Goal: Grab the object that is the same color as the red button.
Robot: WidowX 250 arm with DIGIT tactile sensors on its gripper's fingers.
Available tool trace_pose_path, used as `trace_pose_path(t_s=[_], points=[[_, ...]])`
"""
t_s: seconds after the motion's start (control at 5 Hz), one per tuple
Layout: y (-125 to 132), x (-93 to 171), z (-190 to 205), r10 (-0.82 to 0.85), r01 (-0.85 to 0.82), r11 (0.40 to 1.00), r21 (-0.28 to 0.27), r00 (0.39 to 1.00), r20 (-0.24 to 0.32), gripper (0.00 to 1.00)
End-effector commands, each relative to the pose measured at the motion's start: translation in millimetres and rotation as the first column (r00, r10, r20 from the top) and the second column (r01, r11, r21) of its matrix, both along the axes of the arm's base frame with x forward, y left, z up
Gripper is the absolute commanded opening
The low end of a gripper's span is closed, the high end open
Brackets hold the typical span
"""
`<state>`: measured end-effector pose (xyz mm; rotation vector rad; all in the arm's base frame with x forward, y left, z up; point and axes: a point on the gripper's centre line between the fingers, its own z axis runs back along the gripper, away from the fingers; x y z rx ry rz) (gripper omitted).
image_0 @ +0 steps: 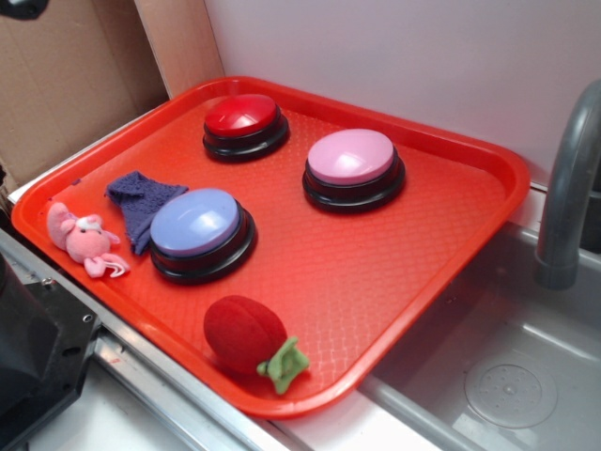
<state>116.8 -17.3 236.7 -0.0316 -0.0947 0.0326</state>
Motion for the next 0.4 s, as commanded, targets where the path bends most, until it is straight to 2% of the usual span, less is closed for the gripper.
trace_pose_path(t_s=[0.0, 0.2], points=[[0.0, 0.0, 0.0, 0.000, 0.000, 1.000, 0.000, 1.000, 0.000, 1.00], [-8.2, 4.4, -16.3, 0.027, -0.026, 0.996, -0.081, 1.000, 0.004, 1.00]])
